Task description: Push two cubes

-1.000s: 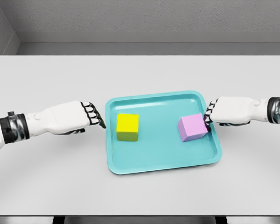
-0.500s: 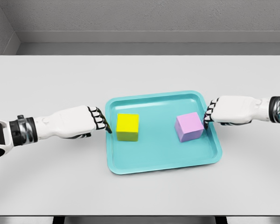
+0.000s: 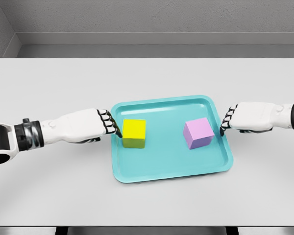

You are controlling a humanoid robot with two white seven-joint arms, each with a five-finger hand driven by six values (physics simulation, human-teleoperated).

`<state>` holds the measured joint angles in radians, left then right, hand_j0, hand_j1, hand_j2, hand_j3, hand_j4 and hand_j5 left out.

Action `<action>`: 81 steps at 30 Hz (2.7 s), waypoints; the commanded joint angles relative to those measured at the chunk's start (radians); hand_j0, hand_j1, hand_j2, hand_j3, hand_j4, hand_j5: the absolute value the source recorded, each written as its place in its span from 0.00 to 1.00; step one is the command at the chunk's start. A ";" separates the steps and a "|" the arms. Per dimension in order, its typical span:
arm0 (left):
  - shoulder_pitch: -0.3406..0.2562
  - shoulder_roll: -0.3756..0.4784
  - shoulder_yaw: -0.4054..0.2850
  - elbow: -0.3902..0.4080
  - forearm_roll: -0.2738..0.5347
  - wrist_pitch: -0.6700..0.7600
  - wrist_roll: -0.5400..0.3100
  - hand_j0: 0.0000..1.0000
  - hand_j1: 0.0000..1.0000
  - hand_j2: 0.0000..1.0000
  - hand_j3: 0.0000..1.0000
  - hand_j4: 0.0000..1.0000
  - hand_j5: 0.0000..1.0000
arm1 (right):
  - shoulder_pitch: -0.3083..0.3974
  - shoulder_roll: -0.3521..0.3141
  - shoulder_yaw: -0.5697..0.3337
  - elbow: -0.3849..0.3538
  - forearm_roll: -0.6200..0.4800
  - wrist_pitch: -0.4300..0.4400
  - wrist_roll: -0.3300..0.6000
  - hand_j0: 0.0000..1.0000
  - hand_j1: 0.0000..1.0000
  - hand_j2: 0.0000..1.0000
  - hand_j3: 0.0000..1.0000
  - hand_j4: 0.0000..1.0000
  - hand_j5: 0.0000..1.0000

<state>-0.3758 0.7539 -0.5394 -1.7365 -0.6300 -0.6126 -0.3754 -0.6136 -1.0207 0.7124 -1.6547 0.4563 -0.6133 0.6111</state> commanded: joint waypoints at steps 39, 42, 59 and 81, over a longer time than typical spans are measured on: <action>0.009 -0.011 -0.010 0.046 0.004 0.002 -0.014 0.74 0.74 0.74 0.74 0.74 0.74 | 0.020 0.085 0.012 -0.040 -0.008 0.002 0.000 0.64 0.64 0.64 0.64 0.64 0.64; 0.008 -0.013 -0.014 0.045 0.000 0.002 -0.016 0.74 0.74 0.74 0.74 0.74 0.74 | 0.020 0.083 0.013 -0.054 -0.024 0.002 0.000 0.64 0.64 0.64 0.64 0.64 0.64; -0.018 -0.104 -0.014 0.032 -0.016 0.002 -0.074 0.74 0.74 0.74 0.74 0.74 0.74 | 0.029 0.083 0.015 -0.083 -0.039 0.002 0.000 0.64 0.64 0.64 0.64 0.64 0.64; -0.014 -0.114 -0.010 0.058 -0.020 0.002 -0.094 0.74 0.74 0.74 0.74 0.74 0.74 | 0.012 0.131 0.015 -0.080 -0.030 0.002 0.000 0.64 0.64 0.64 0.64 0.64 0.64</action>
<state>-0.3912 0.6366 -0.5512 -1.6864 -0.6552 -0.6129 -0.4699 -0.6044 -0.8934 0.7275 -1.7349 0.4306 -0.6134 0.6112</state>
